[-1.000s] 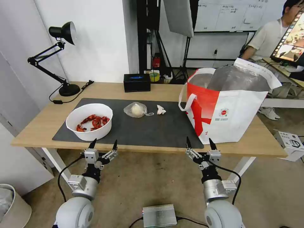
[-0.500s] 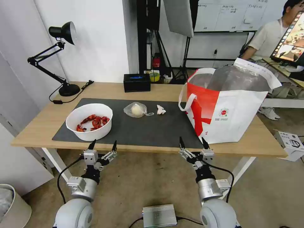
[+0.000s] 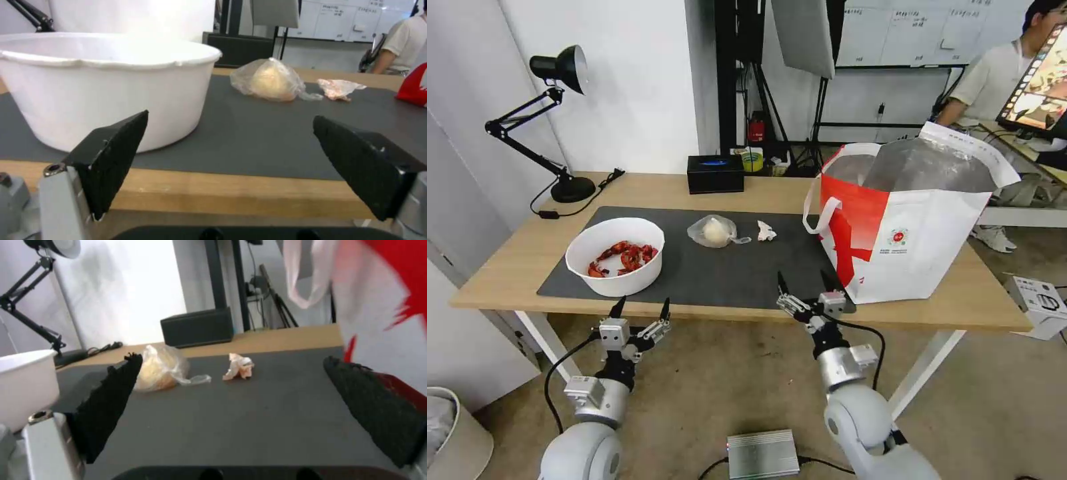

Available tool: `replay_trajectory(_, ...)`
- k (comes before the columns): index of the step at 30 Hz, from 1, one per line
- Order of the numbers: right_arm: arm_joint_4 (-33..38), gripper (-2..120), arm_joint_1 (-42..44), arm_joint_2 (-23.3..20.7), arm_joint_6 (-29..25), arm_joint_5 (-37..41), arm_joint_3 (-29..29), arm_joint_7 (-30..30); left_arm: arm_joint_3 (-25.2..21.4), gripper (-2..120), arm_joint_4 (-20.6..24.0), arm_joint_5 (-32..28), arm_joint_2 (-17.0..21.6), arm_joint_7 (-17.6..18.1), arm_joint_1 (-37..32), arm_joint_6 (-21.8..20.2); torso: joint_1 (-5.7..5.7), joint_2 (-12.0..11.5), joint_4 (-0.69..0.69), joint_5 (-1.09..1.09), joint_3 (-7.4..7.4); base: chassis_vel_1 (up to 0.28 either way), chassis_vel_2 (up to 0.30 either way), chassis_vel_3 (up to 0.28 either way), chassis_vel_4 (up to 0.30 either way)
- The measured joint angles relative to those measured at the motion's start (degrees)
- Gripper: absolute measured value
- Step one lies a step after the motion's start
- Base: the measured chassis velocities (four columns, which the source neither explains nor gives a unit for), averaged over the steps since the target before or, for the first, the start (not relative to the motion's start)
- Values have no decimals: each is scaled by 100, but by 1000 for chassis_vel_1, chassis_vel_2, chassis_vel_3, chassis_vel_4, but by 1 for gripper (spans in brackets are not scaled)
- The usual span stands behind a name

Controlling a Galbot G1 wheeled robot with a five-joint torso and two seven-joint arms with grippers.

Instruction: Pick up the trash from the table and place it into the takeout bag.

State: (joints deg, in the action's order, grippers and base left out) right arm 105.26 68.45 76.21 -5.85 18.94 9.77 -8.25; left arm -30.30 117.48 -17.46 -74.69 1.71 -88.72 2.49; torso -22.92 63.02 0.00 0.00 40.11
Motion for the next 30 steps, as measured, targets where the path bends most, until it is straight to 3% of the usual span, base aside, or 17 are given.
replay_trajectory(12, -1103, 100, -1511, -94, 172, 373, -423, -140, 19, 100, -48, -6, -67, -2, 35, 3, 0, 0, 0, -1, 0, 0, 0, 0, 0)
replay_trajectory(30, -3278, 100, -3710, 199, 622, 983, -1383, -588, -239, 100, -238, -242, -103, -97, 161, 29, 0, 0, 0, -1, 0, 0, 0, 0, 0)
